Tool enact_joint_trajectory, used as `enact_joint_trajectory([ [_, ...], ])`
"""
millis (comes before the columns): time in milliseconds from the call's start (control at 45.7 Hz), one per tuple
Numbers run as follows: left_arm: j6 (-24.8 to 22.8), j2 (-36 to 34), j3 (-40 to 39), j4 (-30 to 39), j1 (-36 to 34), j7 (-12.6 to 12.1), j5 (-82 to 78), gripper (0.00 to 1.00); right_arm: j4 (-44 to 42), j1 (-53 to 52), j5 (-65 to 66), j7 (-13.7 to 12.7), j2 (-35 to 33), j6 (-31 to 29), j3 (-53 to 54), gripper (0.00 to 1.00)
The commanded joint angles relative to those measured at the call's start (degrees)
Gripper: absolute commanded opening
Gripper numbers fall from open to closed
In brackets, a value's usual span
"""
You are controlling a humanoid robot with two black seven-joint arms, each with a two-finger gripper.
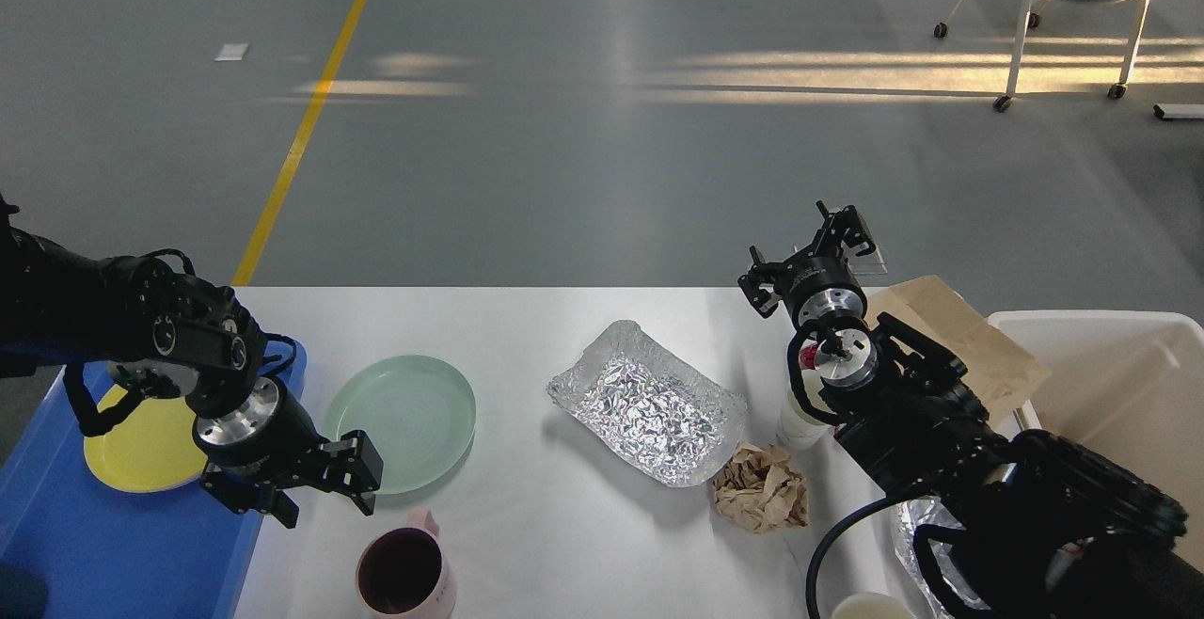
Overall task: Tidy desktop
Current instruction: 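Reach the left gripper down and grasp the pink mug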
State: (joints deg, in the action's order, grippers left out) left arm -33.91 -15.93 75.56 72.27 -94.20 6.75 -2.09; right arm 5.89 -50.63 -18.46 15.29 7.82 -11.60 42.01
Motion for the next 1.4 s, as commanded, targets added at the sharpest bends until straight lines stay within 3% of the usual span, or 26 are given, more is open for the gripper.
enact_joint_trajectory([
  [0,-0.19,0.11,-2.87,0.07,2.09,-0.59,-1.25,0.80,0.00,0.00,0.00,0.00,0.00,0.00,0.00,1.00],
  [416,-0.55,1.43,-4.36,0.07,4.11,-1.21,-5.03,0.80,0.00,0.00,0.00,0.00,0.00,0.00,0.00,1.00],
  [613,0.42,3.54,-5.15,-0.02,6.57,-1.56,-6.09,0.73,0.00,0.00,0.00,0.00,0.00,0.00,0.00,1.00],
  [766,3.05,3.80,-6.56,-0.02,7.63,-2.79,-6.17,0.57,0.00,0.00,0.00,0.00,0.00,0.00,0.00,1.00],
  [919,5.78,3.80,-8.32,-0.11,8.07,-7.09,-6.17,0.33,0.00,0.00,0.00,0.00,0.00,0.00,0.00,1.00],
  [1007,5.96,3.89,-9.11,-0.20,8.16,-9.03,-6.17,0.22,0.00,0.00,0.00,0.00,0.00,0.00,0.00,1.00],
  [1204,5.08,3.89,-9.20,-0.20,8.07,-10.79,-6.17,0.02,0.00,0.00,0.00,0.00,0.00,0.00,0.00,1.00],
  [1379,4.99,3.80,-9.20,-0.11,7.89,-11.84,-6.17,0.00,0.00,0.00,0.00,0.00,0.00,0.00,0.00,1.00],
])
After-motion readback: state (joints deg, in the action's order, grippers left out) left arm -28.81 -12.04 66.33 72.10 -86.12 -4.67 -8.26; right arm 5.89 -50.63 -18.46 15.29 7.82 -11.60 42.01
